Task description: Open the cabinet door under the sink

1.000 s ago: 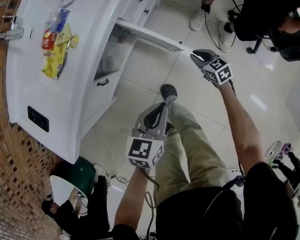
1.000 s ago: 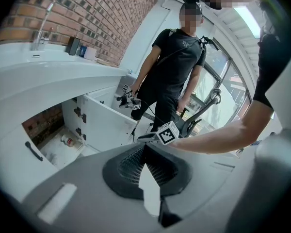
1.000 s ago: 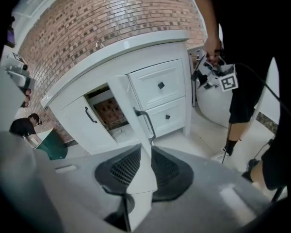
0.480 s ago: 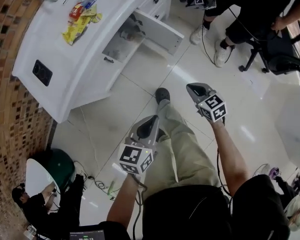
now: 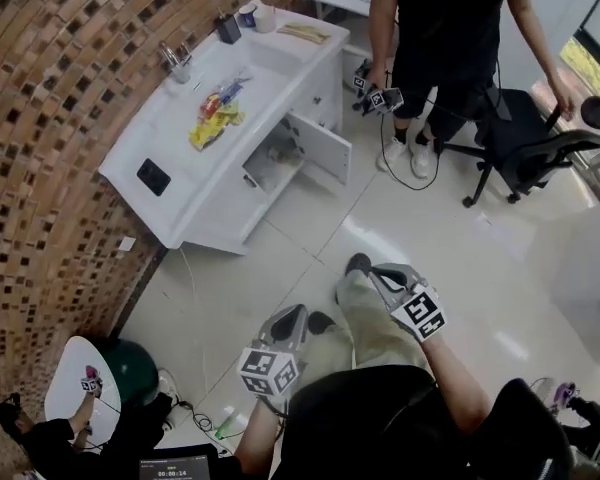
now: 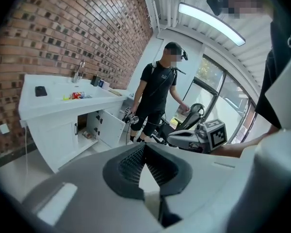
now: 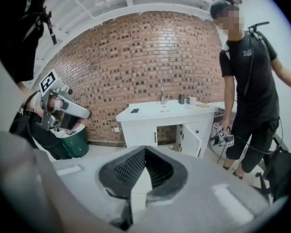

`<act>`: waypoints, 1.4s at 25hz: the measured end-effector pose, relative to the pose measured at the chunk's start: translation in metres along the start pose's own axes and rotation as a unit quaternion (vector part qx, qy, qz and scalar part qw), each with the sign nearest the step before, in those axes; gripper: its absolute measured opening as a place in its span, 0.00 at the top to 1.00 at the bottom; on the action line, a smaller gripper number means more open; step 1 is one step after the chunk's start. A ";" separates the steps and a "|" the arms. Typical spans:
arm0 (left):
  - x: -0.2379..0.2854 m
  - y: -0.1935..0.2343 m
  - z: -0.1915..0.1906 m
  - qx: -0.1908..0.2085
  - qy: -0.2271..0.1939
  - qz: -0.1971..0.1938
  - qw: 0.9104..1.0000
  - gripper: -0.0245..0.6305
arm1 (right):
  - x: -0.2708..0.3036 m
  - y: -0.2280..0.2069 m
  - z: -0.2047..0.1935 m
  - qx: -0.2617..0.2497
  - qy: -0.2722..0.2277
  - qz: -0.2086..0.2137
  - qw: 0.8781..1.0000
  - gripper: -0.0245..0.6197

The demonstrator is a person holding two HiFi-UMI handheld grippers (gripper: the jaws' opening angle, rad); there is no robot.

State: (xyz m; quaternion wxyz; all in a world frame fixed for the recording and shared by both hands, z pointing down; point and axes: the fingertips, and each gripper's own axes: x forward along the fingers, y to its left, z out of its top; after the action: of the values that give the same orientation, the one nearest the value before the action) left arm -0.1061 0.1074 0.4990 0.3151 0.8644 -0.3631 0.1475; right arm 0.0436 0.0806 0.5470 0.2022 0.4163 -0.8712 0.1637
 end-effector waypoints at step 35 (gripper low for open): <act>0.001 -0.391 -0.081 0.029 -0.069 0.045 0.996 0.94 | -0.362 0.025 -0.027 -0.092 -0.075 0.156 0.981 0.97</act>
State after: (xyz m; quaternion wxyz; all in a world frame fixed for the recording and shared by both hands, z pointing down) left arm 0.1738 0.3695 0.3895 0.2571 0.8643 -0.4175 0.1124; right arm 0.2363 0.3467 0.3908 0.1456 0.2658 -0.9496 0.0805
